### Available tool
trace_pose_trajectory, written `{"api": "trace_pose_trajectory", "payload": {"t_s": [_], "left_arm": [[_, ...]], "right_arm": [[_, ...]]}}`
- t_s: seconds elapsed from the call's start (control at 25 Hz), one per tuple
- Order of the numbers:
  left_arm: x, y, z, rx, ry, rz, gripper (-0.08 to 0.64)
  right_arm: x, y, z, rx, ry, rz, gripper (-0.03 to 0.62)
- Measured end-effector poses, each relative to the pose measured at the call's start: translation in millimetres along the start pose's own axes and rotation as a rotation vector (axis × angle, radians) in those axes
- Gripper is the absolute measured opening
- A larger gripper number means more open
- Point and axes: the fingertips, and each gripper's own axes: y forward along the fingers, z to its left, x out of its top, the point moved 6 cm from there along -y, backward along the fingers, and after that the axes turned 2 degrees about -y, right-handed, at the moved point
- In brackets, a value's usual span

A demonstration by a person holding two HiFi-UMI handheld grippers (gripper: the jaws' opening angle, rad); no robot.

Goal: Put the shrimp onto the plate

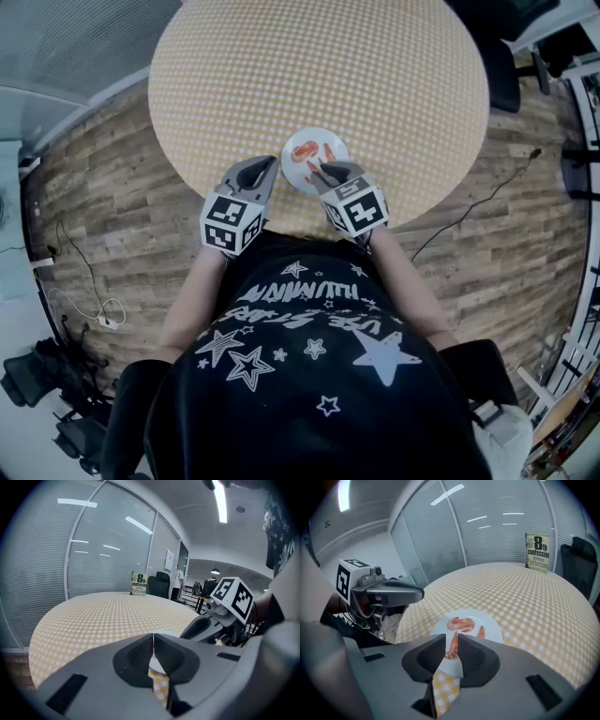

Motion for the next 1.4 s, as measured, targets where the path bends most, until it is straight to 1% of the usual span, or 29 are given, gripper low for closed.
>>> {"api": "trace_pose_trajectory", "payload": {"t_s": [0.2, 0.4, 0.56, 0.68, 0.84, 1.0, 1.24, 1.4], "left_arm": [[6, -4, -16, 0.063, -0.014, -0.034, 0.011], [5, -11, -33, 0.146, -0.062, -0.071, 0.011], [1, -15, -49, 0.213, -0.098, -0.085, 0.011], [-5, -25, -63, 0.257, -0.128, -0.081, 0.011], [-12, -34, -72, 0.266, -0.134, -0.064, 0.011], [-16, -36, -68, 0.270, -0.137, -0.056, 0.011], [-16, -40, -70, 0.216, -0.126, -0.074, 0.011], [-26, -60, -61, 0.199, -0.122, -0.088, 0.011]], "right_arm": [[-3, -21, -11, 0.026, 0.004, -0.045, 0.074], [-12, -42, -26, 0.063, 0.005, -0.075, 0.074], [-24, -54, -36, 0.125, 0.012, -0.093, 0.074], [-31, -56, -38, 0.173, 0.023, -0.097, 0.074], [-29, -57, -44, 0.187, 0.064, -0.128, 0.074], [-25, -59, -48, 0.181, 0.073, -0.157, 0.074], [-29, -72, -47, 0.132, 0.114, -0.179, 0.074], [-29, -70, -27, 0.100, 0.132, -0.187, 0.074]]}}
